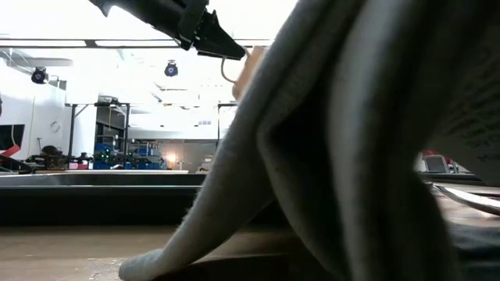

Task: Set up tray
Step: Put the orange mug on the black tray

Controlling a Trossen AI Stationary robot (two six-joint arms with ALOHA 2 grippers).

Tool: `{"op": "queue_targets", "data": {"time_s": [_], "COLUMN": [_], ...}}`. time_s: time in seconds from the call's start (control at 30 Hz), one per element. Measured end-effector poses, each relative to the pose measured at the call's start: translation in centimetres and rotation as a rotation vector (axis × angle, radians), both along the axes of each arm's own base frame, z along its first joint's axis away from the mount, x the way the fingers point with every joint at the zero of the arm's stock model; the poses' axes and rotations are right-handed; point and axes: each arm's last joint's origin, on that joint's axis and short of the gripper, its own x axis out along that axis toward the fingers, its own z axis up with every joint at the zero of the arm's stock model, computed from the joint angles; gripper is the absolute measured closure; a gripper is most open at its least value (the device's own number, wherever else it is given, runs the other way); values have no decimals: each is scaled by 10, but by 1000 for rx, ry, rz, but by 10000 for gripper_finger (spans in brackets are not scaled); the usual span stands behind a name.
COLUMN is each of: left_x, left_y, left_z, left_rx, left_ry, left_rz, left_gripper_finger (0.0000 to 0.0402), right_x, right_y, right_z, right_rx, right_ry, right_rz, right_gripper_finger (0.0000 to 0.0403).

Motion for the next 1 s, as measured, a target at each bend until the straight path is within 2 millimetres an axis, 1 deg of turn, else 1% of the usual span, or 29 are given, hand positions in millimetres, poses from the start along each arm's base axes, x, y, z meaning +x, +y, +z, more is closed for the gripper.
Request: {"op": "queue_targets", "data": {"time_s": [0.13, 0.33, 0.43, 0.5, 0.6, 0.8, 1.0], "left_x": [0, 1, 1, 1, 1, 1, 1], "left_y": [0, 0, 0, 0, -1, -1, -1], "left_z": [0, 2, 2, 2, 2, 2, 1], "left_rx": [-4, -18, -19, -19, -24, -36, -36], "left_ry": [-6, -31, -31, -31, -31, -29, -23], "left_rz": [-2, 1, 0, -1, -13, -41, -42], "left_gripper_finger": [223, 226, 236, 250, 281, 368, 372], "right_x": [0, 0, 0, 0, 1, 1, 1], "right_y": [0, 0, 0, 0, 0, 0, 0], "right_z": [0, 0, 0, 1, 1, 1, 1], "right_rx": [-2, -2, -2, -2, -2, -1, 1], "right_ry": [-2, -4, -4, -7, -9, -13, -12], "right_rz": [2, 2, 2, 1, 1, 1, 3], "right_gripper_finger": [394, 394, 394, 394, 394, 394, 394]}}
